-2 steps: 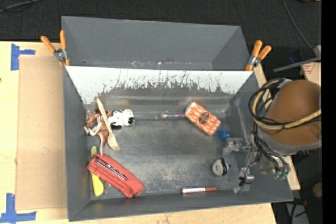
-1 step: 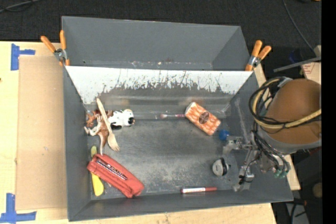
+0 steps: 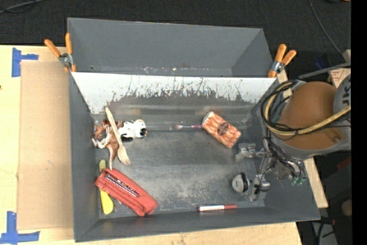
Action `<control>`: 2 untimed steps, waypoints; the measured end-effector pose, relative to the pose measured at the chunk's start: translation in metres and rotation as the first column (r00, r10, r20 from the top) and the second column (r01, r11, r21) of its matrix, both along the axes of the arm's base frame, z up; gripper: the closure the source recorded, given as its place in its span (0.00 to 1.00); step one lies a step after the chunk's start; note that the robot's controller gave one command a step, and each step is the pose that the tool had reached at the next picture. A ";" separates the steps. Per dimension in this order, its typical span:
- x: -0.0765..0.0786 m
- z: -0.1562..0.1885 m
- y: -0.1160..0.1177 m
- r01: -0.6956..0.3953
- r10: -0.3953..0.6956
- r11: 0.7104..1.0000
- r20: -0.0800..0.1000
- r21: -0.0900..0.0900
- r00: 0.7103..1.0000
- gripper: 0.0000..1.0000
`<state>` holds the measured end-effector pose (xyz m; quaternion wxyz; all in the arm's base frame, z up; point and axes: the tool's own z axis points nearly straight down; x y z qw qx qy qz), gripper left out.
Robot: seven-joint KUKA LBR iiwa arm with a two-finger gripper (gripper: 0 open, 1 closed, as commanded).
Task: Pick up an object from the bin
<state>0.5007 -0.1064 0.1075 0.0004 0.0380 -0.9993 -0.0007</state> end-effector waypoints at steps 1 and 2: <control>-0.012 -0.027 -0.004 -0.025 0.025 1.000 -0.002 0.000 1.000 1.00; -0.012 -0.027 -0.004 -0.026 0.026 1.000 -0.002 0.000 1.000 1.00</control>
Offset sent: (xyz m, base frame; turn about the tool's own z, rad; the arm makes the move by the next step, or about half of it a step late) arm 0.0000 0.0000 0.0000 0.0000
